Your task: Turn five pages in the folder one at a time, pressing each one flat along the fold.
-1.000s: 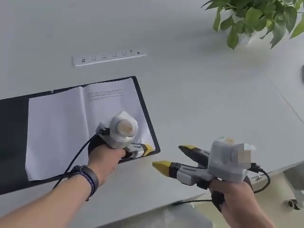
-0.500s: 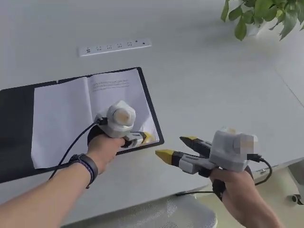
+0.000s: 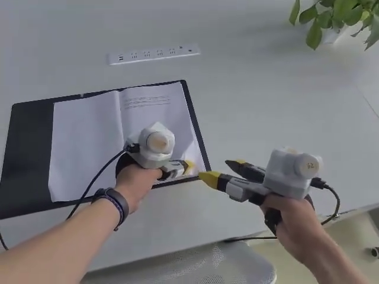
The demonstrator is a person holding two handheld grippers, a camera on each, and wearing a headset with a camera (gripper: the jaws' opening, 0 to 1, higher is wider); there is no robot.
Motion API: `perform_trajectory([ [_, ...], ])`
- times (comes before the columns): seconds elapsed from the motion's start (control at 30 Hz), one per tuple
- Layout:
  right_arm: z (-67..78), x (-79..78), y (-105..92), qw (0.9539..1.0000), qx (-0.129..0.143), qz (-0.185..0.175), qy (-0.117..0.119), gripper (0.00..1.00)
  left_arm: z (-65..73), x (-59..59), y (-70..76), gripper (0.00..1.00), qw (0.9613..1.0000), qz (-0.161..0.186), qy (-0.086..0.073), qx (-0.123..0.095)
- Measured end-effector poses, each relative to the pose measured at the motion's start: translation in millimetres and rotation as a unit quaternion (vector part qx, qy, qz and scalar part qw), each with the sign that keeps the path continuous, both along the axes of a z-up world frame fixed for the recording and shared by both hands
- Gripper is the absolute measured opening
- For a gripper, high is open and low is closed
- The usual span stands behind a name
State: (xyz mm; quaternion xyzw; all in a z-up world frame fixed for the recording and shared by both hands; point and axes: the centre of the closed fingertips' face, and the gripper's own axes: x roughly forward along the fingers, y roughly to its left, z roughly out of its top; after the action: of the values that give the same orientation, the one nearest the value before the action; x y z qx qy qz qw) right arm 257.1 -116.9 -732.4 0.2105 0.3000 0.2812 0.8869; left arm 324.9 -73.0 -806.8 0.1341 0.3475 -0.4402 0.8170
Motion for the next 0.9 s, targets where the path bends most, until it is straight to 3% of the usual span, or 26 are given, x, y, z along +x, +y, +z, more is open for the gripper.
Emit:
perform_trajectory([
  [0.43,-11.3,50.4,13.8,0.9989,0.043,0.005,0.015,0.52,0.1,0.6,0.3,0.52,1.0,-0.004,0.001,0.0],
  [0.7,-30.7,66.7,21.4,0.9972,0.057,0.014,0.046,0.49,0.4,1.0,-0.1,0.52,1.0,-0.004,0.002,0.002],
  [0.9,-33.3,80.8,29.2,0.9944,0.087,0.014,0.058,0.45,0.8,0.9,-0.1,0.52,1.0,-0.003,0.003,0.002],
])
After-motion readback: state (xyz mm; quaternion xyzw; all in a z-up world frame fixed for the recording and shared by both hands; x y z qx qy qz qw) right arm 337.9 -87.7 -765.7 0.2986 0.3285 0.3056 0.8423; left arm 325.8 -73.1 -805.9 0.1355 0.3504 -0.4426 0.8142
